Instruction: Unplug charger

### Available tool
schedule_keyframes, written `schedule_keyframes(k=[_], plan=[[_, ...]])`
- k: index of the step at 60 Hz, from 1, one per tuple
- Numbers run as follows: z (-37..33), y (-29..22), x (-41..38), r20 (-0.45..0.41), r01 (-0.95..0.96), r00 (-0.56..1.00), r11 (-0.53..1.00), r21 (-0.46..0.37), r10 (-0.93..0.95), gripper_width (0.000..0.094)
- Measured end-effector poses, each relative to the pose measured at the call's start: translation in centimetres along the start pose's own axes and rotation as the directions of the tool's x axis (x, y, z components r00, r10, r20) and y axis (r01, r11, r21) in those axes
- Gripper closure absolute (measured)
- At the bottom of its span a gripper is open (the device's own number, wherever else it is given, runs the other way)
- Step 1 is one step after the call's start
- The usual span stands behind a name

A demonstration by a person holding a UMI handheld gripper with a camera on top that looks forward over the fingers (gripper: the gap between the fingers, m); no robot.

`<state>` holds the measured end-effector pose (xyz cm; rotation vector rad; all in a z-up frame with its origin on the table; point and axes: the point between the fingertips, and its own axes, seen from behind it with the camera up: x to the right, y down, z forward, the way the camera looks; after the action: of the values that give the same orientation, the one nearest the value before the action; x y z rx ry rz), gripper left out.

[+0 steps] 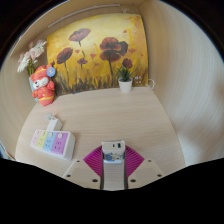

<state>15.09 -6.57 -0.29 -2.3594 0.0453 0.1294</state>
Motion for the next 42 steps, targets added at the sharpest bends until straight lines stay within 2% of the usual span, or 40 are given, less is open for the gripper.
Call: schedule_keyframes(k=[5, 11, 15, 20, 29, 36, 42], plan=[[0.2, -0.1, 0.3, -0.008, -0.002, 1.000, 1.000, 0.002, 0.002, 0.0621], [0.2, -0.7, 1.2, -0.044, 0.010, 0.999, 1.000, 0.012, -0.009, 0.0440], [-0.3, -1.7, 1.4, -0.065, 0.025, 0.998, 0.999, 0.039, -0.022, 0.0400], [-2.4, -4.3, 1.2, -0.081, 0.033, 0.996, 0.994, 0.101, -0.025, 0.0346], [-8.4, -9.3, -1.5, -0.079, 0.050, 0.996, 0.970, 0.239, -0.032, 0.0096], [-14.1, -10.5, -4.9, -0.065, 0.055, 0.997, 0.950, 0.307, -0.036, 0.0085], [-18.7, -9.3, -8.0, -0.052, 0.051, 0.998, 0.939, 0.340, -0.036, 0.0086]])
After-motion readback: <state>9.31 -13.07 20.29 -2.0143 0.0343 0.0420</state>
